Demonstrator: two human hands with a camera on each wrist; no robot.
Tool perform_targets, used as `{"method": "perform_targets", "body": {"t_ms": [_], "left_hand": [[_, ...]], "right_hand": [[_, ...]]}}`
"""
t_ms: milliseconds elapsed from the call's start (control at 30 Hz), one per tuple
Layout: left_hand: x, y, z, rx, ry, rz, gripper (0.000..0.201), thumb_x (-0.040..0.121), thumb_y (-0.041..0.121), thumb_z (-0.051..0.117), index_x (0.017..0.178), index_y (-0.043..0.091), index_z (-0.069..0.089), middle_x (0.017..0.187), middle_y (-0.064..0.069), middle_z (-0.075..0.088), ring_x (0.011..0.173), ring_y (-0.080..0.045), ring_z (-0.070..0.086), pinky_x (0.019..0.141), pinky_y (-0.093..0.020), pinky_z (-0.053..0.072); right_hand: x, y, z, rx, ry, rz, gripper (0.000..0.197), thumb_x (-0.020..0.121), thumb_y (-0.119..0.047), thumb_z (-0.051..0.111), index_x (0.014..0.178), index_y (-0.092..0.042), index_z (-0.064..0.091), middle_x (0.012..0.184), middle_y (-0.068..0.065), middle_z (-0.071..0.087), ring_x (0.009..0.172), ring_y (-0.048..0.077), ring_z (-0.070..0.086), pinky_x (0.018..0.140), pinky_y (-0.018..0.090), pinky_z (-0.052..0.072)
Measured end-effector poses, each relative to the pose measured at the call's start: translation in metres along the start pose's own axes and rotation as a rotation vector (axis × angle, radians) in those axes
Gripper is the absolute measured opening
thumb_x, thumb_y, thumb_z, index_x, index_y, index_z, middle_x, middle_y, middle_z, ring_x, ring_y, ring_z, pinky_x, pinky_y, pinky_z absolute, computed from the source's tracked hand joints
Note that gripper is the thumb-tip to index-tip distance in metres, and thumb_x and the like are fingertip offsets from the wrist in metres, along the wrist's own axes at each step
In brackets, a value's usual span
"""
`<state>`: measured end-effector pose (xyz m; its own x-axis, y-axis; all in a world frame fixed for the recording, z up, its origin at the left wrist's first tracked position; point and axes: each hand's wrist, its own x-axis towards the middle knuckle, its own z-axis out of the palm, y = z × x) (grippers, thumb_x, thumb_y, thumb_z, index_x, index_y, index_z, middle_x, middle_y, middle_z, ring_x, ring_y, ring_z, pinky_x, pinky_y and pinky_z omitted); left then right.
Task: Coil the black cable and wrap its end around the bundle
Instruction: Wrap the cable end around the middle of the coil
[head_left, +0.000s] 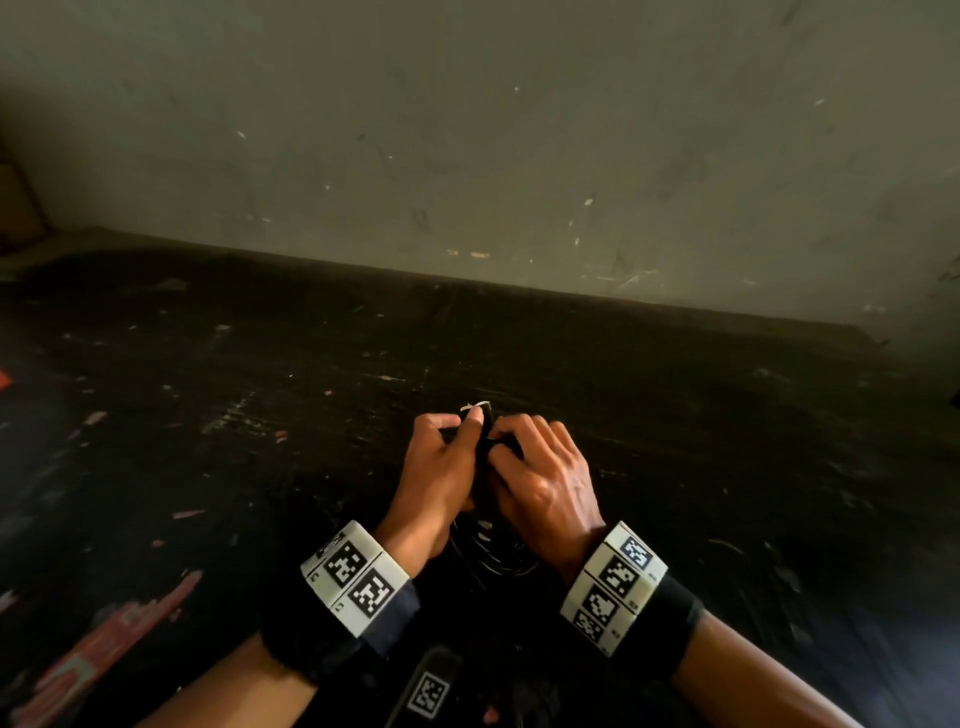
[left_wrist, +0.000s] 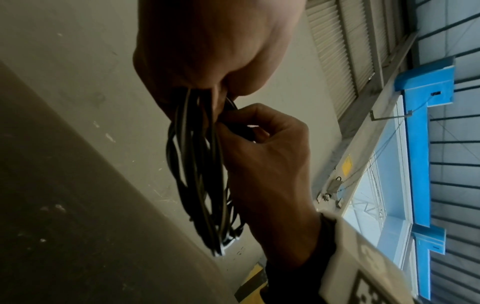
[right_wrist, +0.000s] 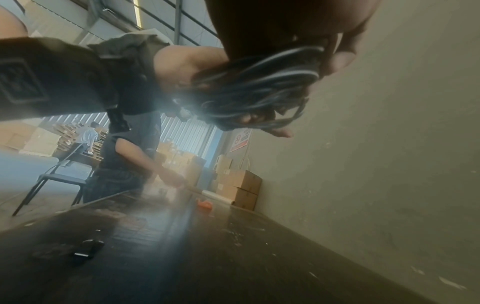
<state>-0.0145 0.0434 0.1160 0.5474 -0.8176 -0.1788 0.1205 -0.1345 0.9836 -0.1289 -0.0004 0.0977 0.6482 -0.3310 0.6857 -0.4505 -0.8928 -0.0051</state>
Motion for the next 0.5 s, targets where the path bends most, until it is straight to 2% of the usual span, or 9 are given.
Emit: {"method": "perform_targets", "body": {"t_ms": [100,167,200,300,400,500], "left_hand": [[-0.002,0.003,-0.004,0.020,-0.108,0.004,0.038,0.095,0.041,0.047,0.094,0.007,0.064,0.060,0.003,0.063,0.053,-0.007,0.057,0.043,-0.018,0.040],[-0.004,0.003,-0.005,-0.022,-0.157,0.020,0.034,0.098,0.033,0.043,0.082,0.009,0.062,0.038,0.011,0.054,0.034,0.001,0.049,0.034,-0.012,0.034],[-0.005,0.003,-0.005,-0.031,-0.163,0.037,0.032,0.099,0.030,0.042,0.080,0.011,0.060,0.034,0.011,0.052,0.030,0.002,0.046,0.032,-0.011,0.032],[-0.004,0.001,-0.008,-0.019,-0.169,0.066,0.032,0.099,0.030,0.041,0.078,0.013,0.058,0.036,0.011,0.050,0.031,0.002,0.045,0.031,-0.013,0.032],[0.000,-0.003,-0.012,-0.011,-0.193,0.037,0.031,0.098,0.034,0.042,0.084,0.011,0.058,0.053,0.003,0.046,0.039,-0.004,0.042,0.035,-0.016,0.031],[0.002,-0.005,-0.011,-0.005,-0.196,0.007,0.030,0.097,0.035,0.044,0.084,0.012,0.057,0.054,0.002,0.041,0.039,-0.005,0.038,0.035,-0.016,0.030]], "right_hand": [[0.000,0.001,-0.001,0.030,0.000,-0.010,0.012,0.084,-0.018,0.056,0.085,-0.010,0.065,0.100,0.009,0.066,0.081,0.021,0.061,0.073,0.028,0.038],[0.001,0.002,-0.003,0.070,-0.023,-0.036,0.014,0.085,-0.017,0.054,0.085,-0.009,0.066,0.100,0.008,0.067,0.084,0.022,0.063,0.076,0.030,0.043],[0.001,0.004,-0.004,0.089,-0.045,-0.049,0.015,0.084,-0.017,0.054,0.086,-0.009,0.067,0.102,0.008,0.067,0.086,0.023,0.064,0.077,0.033,0.046],[0.000,0.009,-0.011,0.130,-0.108,-0.064,0.017,0.081,-0.016,0.056,0.090,-0.008,0.068,0.106,0.010,0.068,0.094,0.024,0.065,0.082,0.037,0.052],[-0.004,0.018,-0.019,0.153,-0.143,-0.070,0.018,0.075,-0.011,0.067,0.093,-0.009,0.068,0.111,0.010,0.066,0.100,0.025,0.063,0.085,0.036,0.051],[-0.007,0.020,-0.023,0.155,-0.163,-0.099,0.018,0.080,-0.016,0.058,0.095,-0.011,0.067,0.115,0.009,0.064,0.105,0.022,0.058,0.088,0.034,0.050]]}}
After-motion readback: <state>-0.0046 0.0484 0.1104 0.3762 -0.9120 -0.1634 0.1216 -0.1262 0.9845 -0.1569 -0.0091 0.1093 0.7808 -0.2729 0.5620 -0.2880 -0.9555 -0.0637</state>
